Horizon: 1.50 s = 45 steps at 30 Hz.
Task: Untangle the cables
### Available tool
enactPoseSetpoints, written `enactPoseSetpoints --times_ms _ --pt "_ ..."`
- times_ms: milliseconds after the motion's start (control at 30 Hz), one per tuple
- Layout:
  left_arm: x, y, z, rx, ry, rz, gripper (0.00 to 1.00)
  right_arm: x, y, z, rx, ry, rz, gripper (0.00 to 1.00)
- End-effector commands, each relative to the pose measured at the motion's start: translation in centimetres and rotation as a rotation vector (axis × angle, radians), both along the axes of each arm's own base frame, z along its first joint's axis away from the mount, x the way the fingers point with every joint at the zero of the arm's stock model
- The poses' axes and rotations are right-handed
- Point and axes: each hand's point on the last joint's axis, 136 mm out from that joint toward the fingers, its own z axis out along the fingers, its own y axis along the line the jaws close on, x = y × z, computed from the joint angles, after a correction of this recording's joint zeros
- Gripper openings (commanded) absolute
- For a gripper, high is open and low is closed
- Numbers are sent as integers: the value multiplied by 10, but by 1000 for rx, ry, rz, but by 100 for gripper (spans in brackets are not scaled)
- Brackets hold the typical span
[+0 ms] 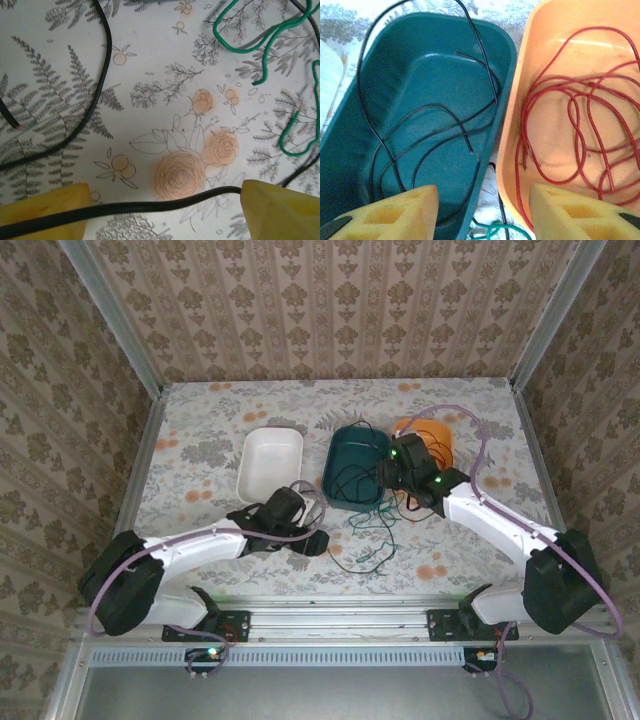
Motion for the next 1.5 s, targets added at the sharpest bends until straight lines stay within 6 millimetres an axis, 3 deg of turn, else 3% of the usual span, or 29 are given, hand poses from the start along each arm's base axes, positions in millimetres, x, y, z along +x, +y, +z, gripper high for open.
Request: enactPoseSetpoints --times_ms 0,167,333,500,667,767,833,933,1133,1300,1467 --pt "21 -15 22 -26 -103 -15 71 -8 -7 -2 4 -1 -27 52" --pt "24 -29 21 -24 -119 -68 63 -14 -10 -6 13 7 -35 52" --pt "27 -40 15 5 -129 -103 49 -16 -12 -6 12 1 -37 52" --pt "26 -51 15 28 -145 -146 22 -15 -11 -5 15 -2 -37 52" --pt "21 -52 24 42 -198 -156 0 -16 -12 -5 11 -5 -40 51" --pt "15 -49 40 45 -233 -159 0 -16 -14 -6 6 -6 -45 51" --pt "8 -47 56 32 -256 -162 0 -17 -15 -5 5 -9 -49 52" --pt "-2 -41 97 -16 -315 -163 0 -17 -17 -6 2 -11 -55 52" --pt "12 -24 205 -96 -544 -104 0 -16 -20 -7 -4 -19 -77 52" --pt "24 -35 293 -274 -642 -111 0 -15 -28 0 -13 -41 -118 52" --pt "26 -48 359 -465 -685 -182 0 -16 -33 7 -24 -57 -134 52"
